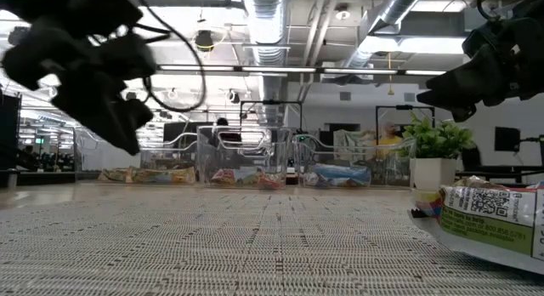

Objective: Pick and place Granola Bars by type
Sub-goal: Put the yellow granola bar into the left transparent bin

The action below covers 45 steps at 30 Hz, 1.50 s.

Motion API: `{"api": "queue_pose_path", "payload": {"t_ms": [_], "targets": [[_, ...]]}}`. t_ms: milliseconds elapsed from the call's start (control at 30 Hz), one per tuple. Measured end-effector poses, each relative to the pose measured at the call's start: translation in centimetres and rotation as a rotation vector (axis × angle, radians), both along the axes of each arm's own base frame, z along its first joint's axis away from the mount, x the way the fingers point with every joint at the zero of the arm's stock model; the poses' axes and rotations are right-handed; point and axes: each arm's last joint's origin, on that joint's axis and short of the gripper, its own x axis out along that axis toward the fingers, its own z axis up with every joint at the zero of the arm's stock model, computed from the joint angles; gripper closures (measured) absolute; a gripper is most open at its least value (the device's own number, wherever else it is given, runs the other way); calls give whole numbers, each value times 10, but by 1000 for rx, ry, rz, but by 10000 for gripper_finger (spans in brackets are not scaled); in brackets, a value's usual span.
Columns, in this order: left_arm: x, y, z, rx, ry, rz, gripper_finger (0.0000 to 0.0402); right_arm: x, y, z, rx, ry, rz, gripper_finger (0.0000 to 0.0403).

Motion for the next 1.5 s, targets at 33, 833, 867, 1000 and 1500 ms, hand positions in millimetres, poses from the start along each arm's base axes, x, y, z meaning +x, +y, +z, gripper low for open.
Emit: {"api": "queue_pose_path", "payload": {"t_ms": [33,833,867,1000,1500], "targets": [[-6,1,0,1,-11,3,264,0,0,0,0,0,0,220],[-76,10,-5,-3,-264,37,264,0,0,0,0,0,0,221],[-77,10,-6,-3,-267,42,264,0,0,0,0,0,-1,220],[-82,13,-4,8,-288,62,264,0,0,0,0,0,0,221],[-99,20,6,87,-518,145,264,0,0,0,0,1,0,222]]}}
